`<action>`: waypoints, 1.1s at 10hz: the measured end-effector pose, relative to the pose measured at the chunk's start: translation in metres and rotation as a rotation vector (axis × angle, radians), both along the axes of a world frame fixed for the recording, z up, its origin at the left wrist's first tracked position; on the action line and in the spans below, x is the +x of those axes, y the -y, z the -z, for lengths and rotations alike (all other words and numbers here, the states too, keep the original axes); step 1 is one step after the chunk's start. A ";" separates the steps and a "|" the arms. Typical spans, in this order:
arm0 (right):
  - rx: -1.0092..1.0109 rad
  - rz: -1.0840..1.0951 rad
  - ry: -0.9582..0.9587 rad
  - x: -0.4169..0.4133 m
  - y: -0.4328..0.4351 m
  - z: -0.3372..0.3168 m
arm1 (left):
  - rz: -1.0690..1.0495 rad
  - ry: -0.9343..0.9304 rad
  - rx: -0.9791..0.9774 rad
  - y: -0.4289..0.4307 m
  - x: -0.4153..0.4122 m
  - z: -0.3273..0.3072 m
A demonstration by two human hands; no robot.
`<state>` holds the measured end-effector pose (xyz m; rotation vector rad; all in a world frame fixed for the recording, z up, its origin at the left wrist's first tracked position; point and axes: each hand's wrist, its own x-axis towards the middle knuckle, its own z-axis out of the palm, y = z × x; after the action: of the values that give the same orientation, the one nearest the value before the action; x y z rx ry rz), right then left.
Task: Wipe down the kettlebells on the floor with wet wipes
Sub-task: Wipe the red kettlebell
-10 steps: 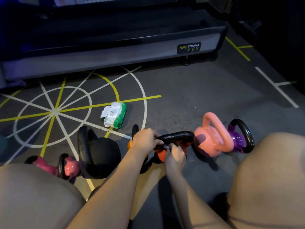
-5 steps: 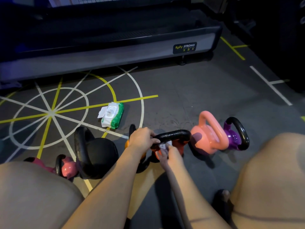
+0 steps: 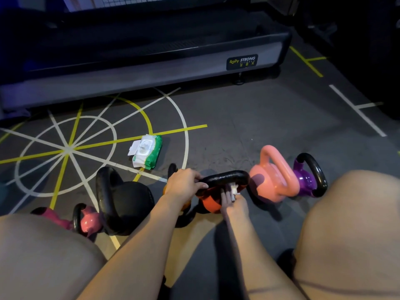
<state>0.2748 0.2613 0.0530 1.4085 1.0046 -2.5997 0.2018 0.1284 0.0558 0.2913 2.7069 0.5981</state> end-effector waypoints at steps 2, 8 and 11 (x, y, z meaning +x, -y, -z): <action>-0.086 0.248 0.072 -0.022 -0.039 0.044 | 0.038 -0.038 -0.053 -0.003 0.002 0.001; 0.670 -0.337 -0.078 -0.009 -0.082 -0.061 | 0.118 -0.041 -0.082 0.003 -0.003 0.000; 1.499 -1.115 0.181 -0.003 -0.151 -0.135 | 0.149 -0.044 -0.147 -0.004 -0.005 0.001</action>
<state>0.2717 0.4125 0.1877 0.5292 2.7228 -0.7081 0.1965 0.1321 0.0544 0.4665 2.7227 0.3520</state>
